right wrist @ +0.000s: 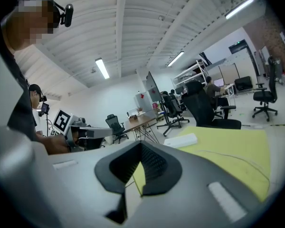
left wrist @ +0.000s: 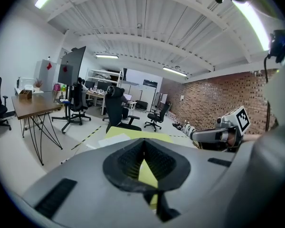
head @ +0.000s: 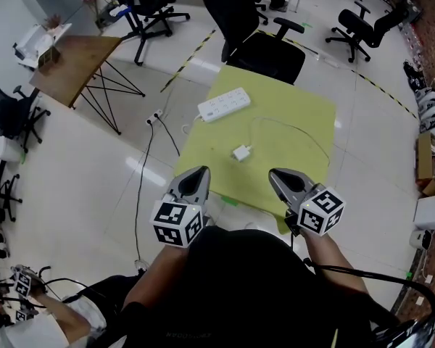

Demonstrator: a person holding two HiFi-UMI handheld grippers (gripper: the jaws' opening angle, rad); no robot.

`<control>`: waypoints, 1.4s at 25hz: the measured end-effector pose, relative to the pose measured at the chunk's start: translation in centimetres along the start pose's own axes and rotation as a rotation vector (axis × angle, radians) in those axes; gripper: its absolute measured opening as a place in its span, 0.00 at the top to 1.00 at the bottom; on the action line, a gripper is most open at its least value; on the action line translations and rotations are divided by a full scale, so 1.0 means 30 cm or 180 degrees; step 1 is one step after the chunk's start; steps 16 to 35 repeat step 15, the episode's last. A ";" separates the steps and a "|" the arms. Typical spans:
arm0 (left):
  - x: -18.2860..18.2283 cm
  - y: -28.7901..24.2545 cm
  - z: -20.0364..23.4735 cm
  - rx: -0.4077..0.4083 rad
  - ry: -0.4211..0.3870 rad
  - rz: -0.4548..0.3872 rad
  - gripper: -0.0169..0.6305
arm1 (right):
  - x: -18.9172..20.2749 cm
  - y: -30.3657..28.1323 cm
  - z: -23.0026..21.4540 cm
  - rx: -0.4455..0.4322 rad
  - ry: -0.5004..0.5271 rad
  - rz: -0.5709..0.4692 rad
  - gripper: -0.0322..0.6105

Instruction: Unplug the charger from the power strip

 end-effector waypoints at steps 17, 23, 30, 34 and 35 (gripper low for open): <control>-0.011 -0.029 0.042 0.0252 -0.0044 0.0041 0.96 | 0.018 -0.058 0.021 0.0139 0.0074 0.0005 0.95; -0.011 -0.029 0.042 0.0252 -0.0044 0.0041 0.96 | 0.018 -0.058 0.021 0.0139 0.0074 0.0005 0.95; -0.011 -0.029 0.042 0.0252 -0.0044 0.0041 0.96 | 0.018 -0.058 0.021 0.0139 0.0074 0.0005 0.95; -0.011 -0.029 0.042 0.0252 -0.0044 0.0041 0.96 | 0.018 -0.058 0.021 0.0139 0.0074 0.0005 0.95; -0.011 -0.029 0.042 0.0252 -0.0044 0.0041 0.96 | 0.018 -0.058 0.021 0.0139 0.0074 0.0005 0.95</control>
Point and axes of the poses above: the fingertips, and each gripper's own axes: y backward along the fingers, z to its left, x out of its underside, the point moved 1 cm from there along y, backward along the fingers, and after that the axes turned 15 degrees about -z, right-handed, at the moved point
